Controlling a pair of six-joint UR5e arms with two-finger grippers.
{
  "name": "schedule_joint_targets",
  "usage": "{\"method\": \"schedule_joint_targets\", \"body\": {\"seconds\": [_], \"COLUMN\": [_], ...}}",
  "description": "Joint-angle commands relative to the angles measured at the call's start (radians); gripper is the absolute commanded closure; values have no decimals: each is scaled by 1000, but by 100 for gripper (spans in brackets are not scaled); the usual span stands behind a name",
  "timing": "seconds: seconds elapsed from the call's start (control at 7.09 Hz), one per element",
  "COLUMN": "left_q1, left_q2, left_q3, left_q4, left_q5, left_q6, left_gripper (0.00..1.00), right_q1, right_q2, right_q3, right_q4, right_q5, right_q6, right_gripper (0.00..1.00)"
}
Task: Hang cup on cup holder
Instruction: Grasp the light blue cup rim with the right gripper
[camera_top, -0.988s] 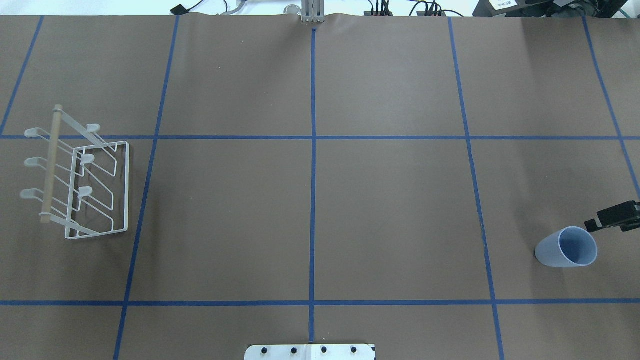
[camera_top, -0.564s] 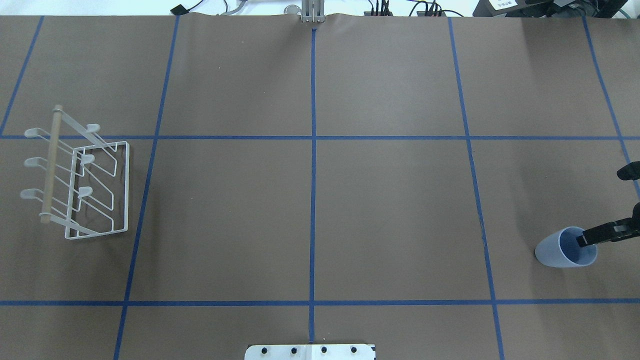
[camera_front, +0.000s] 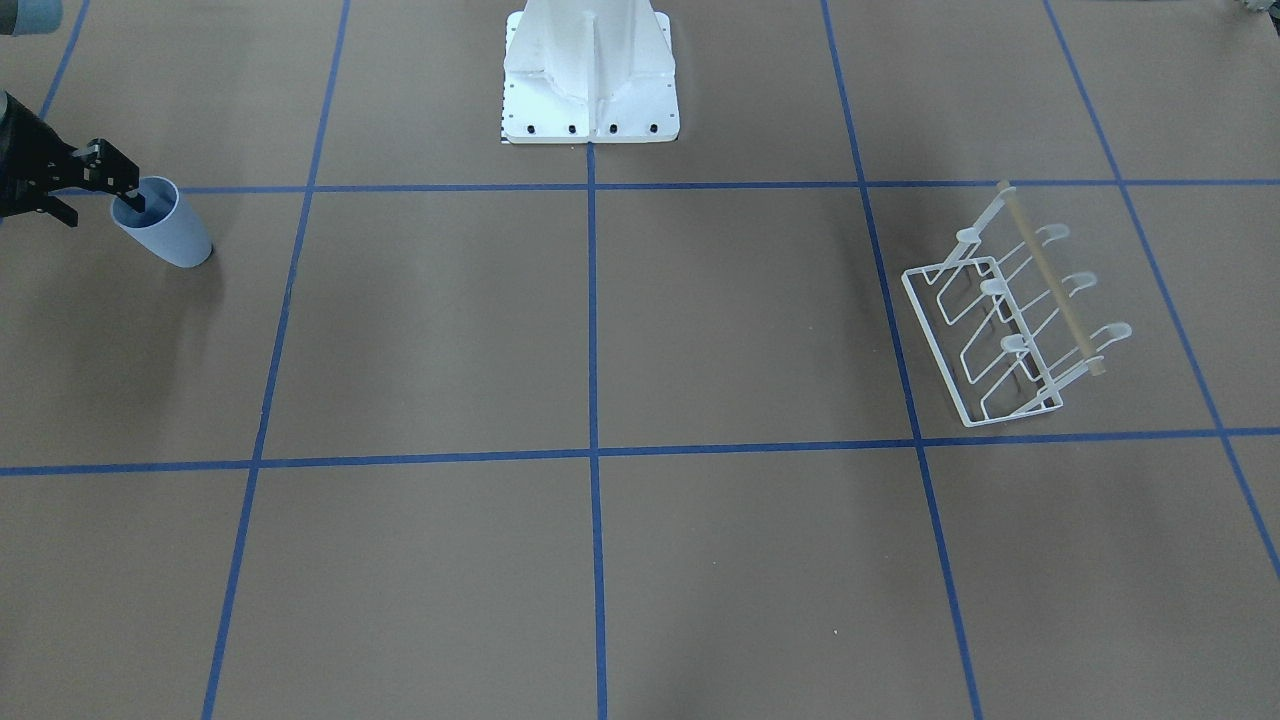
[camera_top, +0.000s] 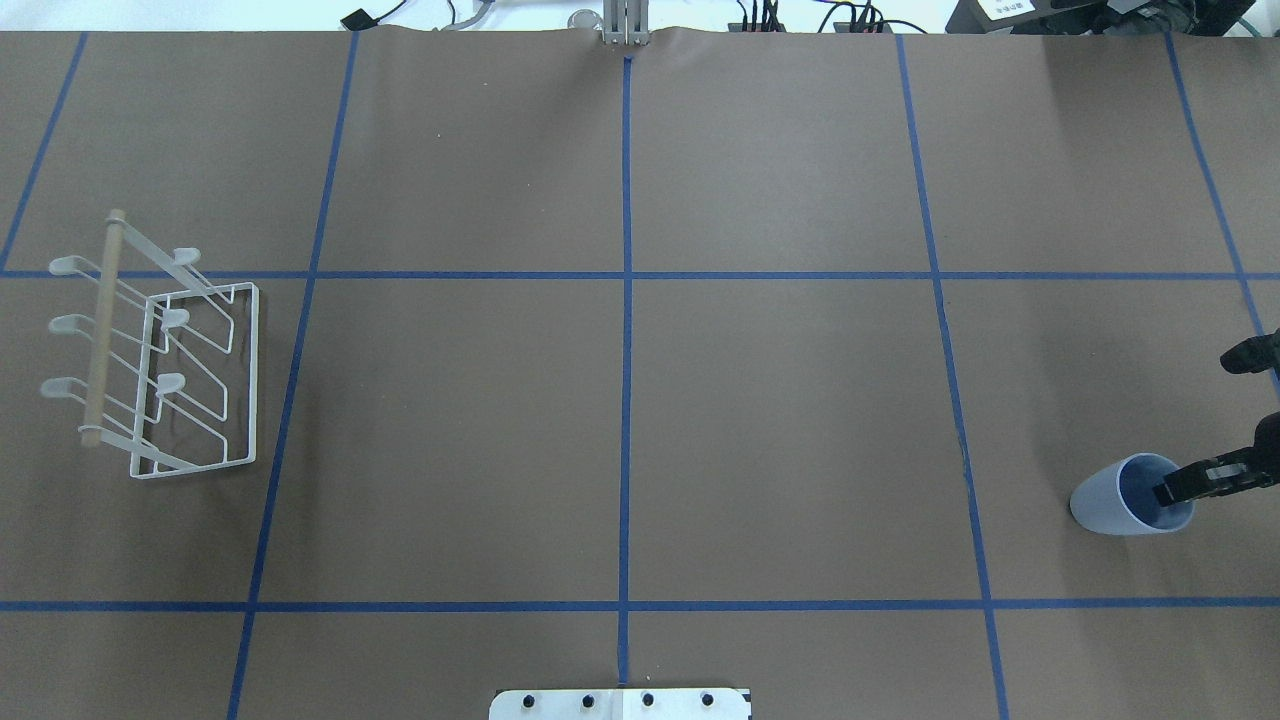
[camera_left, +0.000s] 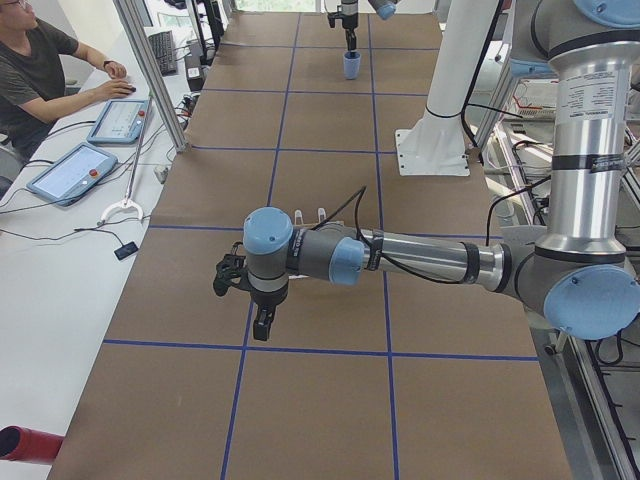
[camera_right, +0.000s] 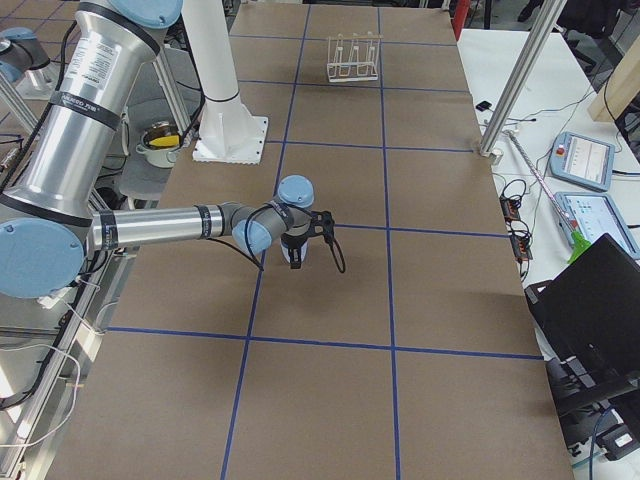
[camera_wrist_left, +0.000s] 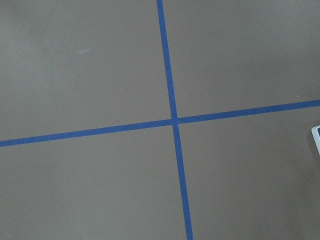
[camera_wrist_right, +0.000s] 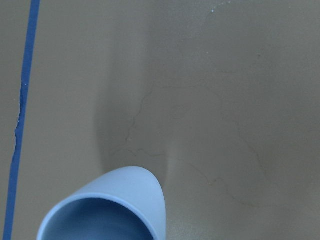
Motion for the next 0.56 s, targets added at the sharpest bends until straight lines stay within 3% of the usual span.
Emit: {"method": "schedule_joint_targets", "body": {"seconds": [0.0, 0.28, 0.42], "left_q1": [0, 0, 0], "left_q2": [0, 0, 0], "left_q3": [0, 0, -2], "left_q4": [0, 0, 0], "left_q5": [0, -2, -2], "left_q6": [0, -1, -1], "left_gripper": [2, 2, 2], "right_q1": [-12, -6, 47], "right_q2": [3, 3, 7], "right_q3": [-1, 8, 4], "right_q4": [1, 8, 7], "right_q5": [-4, 13, 119], "right_q6": [-2, 7, 9], "right_gripper": [100, 100, 100]}}
